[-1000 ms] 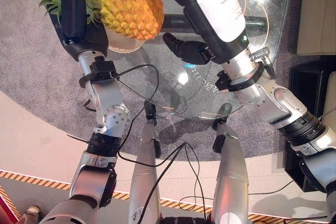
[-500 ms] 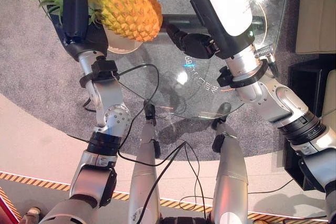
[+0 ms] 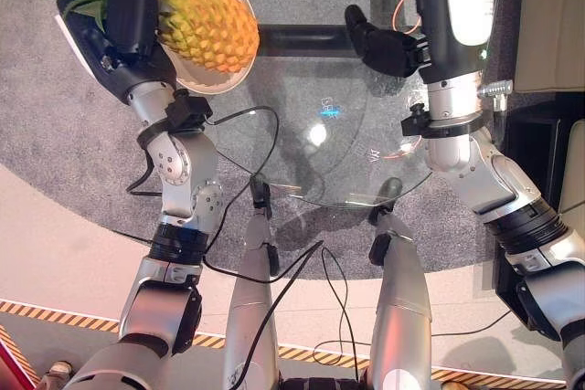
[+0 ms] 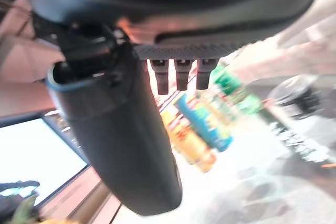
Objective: Pick up the fruit to the plate
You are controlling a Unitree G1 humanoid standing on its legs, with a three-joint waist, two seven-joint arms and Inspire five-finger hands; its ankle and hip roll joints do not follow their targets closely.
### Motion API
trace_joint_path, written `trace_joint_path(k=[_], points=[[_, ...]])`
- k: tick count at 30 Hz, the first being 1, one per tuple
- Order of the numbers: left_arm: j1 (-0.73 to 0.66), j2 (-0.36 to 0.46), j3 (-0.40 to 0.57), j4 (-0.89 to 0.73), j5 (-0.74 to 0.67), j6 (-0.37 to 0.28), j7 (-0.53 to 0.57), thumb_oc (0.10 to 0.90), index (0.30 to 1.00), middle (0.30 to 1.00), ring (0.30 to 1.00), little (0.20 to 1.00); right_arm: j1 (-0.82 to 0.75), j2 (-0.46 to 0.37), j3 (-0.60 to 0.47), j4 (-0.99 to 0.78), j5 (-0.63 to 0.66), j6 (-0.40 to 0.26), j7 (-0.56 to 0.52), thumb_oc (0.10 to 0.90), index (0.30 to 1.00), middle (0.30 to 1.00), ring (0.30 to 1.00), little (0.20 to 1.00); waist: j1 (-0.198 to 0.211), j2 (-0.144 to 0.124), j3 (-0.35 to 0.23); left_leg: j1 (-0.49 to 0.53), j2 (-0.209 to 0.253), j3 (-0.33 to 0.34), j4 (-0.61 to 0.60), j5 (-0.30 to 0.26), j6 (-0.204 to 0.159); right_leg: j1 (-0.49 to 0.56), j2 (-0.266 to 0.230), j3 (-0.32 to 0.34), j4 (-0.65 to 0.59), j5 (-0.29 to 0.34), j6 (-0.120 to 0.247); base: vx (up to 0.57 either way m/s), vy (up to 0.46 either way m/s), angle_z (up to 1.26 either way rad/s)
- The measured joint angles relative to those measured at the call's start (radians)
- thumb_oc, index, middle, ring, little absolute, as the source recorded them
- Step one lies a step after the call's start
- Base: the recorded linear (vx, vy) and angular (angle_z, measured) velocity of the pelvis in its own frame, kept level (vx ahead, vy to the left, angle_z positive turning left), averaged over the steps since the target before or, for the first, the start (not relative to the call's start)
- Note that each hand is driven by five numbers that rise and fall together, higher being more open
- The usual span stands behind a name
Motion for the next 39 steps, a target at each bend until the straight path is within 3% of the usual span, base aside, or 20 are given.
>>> trace_joint_path(k=[9, 19, 31, 39], points=[[-0.020, 0.031, 0.000, 0.080, 0.151, -0.018, 0.179, 0.100, 0.300, 0.300, 0.300, 0.200, 0.028, 0.005, -0.065, 0.119, 0.084, 0.044, -0.148, 0.800, 0.900, 0.900, 0.900, 0.900, -0.021, -0.006, 0.000, -0.015, 0.003, 0.003, 0.000, 0.000, 0.000, -0.009, 0.005, 0.001, -0.018, 0.013, 0.001, 0.00, 0.006, -0.01], [-0.064, 0.058, 0.005, 0.197, 0.259, -0.048, 0.328, 0.100, 0.300, 0.300, 0.300, 0.200, 0.067, 0.049, -0.182, 0.309, 0.417, 0.041, -0.242, 0.800, 0.900, 0.900, 0.900, 0.900, -0.031, -0.008, 0.000, -0.020, 0.008, 0.007, 0.000, 0.000, 0.000, -0.011, 0.012, 0.002, -0.033, 0.024, 0.000, 0.00, 0.005, -0.01], [-0.186, 0.155, -0.037, 0.404, 0.278, -0.052, 0.405, 0.100, 0.300, 0.300, 0.300, 0.200, 0.043, 0.088, -0.195, 0.661, 0.752, -0.001, -0.222, 0.800, 0.900, 0.900, 0.900, 0.900, -0.040, -0.009, 0.000, -0.020, 0.019, 0.022, 0.000, 0.001, 0.000, -0.013, 0.029, 0.019, -0.058, 0.046, -0.003, 0.00, 0.008, -0.04], [-0.244, 0.173, -0.066, 0.504, 0.259, -0.052, 0.392, 0.100, 0.300, 0.300, 0.300, 0.200, 0.005, 0.104, -0.244, 0.937, 0.877, -0.015, -0.050, 0.800, 0.900, 0.900, 0.900, 0.900, -0.050, -0.010, 0.001, -0.019, 0.021, 0.025, 0.002, 0.003, 0.001, -0.011, 0.031, 0.020, -0.062, 0.053, -0.004, 0.00, 0.000, 0.00]])
